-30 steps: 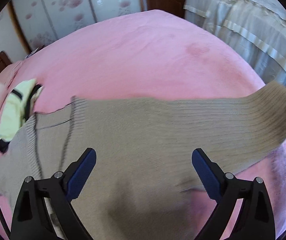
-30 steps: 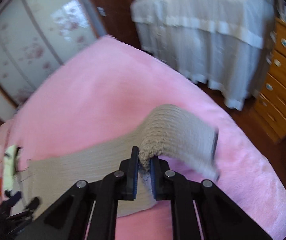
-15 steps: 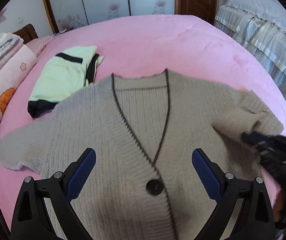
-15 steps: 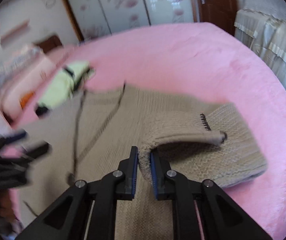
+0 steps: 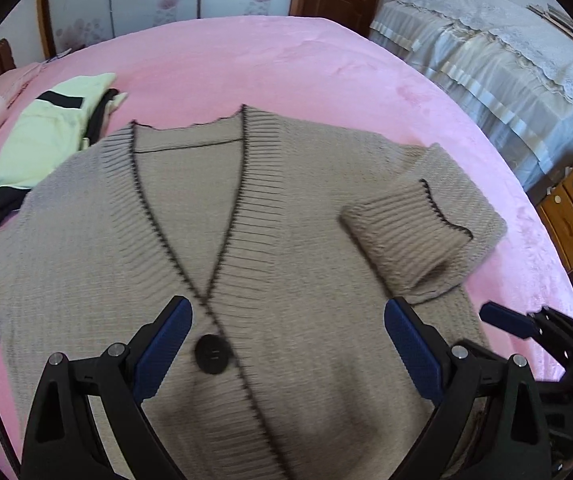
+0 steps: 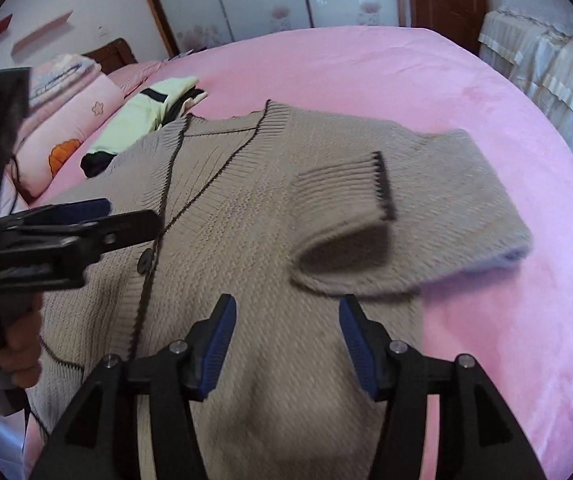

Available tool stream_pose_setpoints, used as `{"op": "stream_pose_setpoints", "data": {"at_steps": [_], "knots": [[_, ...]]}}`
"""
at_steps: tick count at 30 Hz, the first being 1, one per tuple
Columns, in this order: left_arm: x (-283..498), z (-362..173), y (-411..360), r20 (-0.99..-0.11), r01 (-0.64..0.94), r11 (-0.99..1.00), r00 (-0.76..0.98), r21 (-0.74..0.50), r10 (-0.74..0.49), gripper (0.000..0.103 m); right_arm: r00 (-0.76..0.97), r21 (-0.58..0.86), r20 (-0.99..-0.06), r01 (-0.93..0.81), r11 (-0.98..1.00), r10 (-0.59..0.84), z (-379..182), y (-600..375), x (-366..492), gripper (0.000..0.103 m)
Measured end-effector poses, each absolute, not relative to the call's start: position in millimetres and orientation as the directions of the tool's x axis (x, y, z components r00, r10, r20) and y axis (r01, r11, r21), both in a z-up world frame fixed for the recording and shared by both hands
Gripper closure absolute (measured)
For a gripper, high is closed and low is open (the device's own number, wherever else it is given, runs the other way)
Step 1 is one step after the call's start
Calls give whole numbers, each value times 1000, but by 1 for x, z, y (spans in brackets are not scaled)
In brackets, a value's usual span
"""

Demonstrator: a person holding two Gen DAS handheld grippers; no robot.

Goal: Fold large clothes
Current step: 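Fold the held sleeve across the cardigan body with right gripper, release, then grasp the folded sleeve cuff with left gripper and lift it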

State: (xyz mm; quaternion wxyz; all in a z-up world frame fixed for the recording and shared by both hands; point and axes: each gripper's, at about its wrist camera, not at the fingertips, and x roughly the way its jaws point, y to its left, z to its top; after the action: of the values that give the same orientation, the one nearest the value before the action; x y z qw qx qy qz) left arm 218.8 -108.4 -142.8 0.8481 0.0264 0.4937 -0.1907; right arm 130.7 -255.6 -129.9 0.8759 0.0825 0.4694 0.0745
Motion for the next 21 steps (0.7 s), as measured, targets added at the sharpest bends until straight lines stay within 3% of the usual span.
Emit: {"op": "stream_pose_setpoints", "data": {"at_steps": [6,14,15,16,17,21], "knots": [[212,-149,-169,-857,407,907,423,-111,-294,7,555,226,-822,112,968,127,-142,-291,96,49],[221,-166,-243,-887,399,909,454,121,-81,8,546,297,-827,215,930,138,-165,-324,88,49],[227,-168,-246,-888,378,916,456,131,-61,14,545,296,-828,226,928,131,-167,-329,88,49],[231,-169,-246,-892,374,919,448,126,-61,46,543,295,-830,234,926,127,-169,-333,86,49],[235,-170,-246,-902,376,921,426,105,-71,91,540,296,-832,243,924,125,-170,-338,86,49],[252,-162,-236,-921,339,941,371,12,-122,97,537,333,-831,269,904,147,-176,-356,95,49]]}}
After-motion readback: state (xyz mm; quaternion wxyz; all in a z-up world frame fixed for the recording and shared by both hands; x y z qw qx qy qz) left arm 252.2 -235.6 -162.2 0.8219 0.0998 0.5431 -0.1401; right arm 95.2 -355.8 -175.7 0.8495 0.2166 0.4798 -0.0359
